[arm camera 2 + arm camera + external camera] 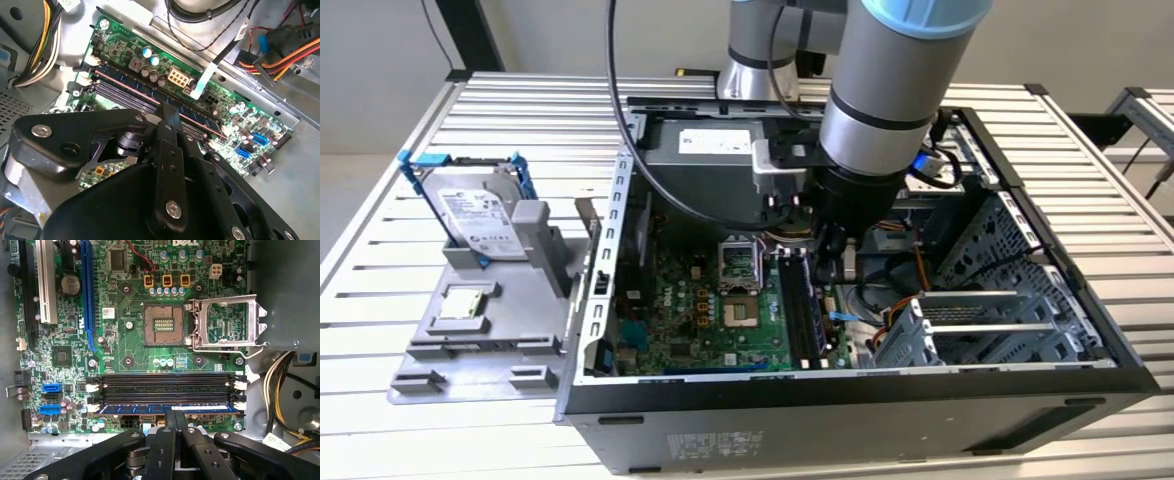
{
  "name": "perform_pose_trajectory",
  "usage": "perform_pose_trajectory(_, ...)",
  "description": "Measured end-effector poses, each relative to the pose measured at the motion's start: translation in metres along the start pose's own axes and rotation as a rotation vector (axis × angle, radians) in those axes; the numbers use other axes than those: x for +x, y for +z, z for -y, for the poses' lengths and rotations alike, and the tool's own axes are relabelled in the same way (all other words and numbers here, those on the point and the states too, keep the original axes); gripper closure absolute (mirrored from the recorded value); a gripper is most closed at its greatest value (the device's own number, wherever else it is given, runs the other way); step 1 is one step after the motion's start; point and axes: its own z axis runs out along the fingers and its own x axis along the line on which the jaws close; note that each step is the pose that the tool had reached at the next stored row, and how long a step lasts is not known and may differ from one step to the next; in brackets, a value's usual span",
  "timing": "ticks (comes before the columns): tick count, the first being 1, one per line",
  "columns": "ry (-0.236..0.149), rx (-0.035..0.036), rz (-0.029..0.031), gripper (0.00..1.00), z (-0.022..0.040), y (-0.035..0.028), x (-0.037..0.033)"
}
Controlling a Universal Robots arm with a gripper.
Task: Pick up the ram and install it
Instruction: 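Press down the ram until it locks into place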
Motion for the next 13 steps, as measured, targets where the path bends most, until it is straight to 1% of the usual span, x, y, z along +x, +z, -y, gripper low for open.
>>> perform_pose_trajectory(2, 0.0, 0.0, -0.0001, 1.0, 0.0, 0.0005, 0.0)
perform_pose_trajectory(5, 0.0, -0.0001, -0.0001, 1.0, 0.0, 0.0033, 0.0003)
perform_pose_trajectory(13, 0.0, -0.0001, 0.0001, 1.0, 0.0001, 0.0177, 0.0001)
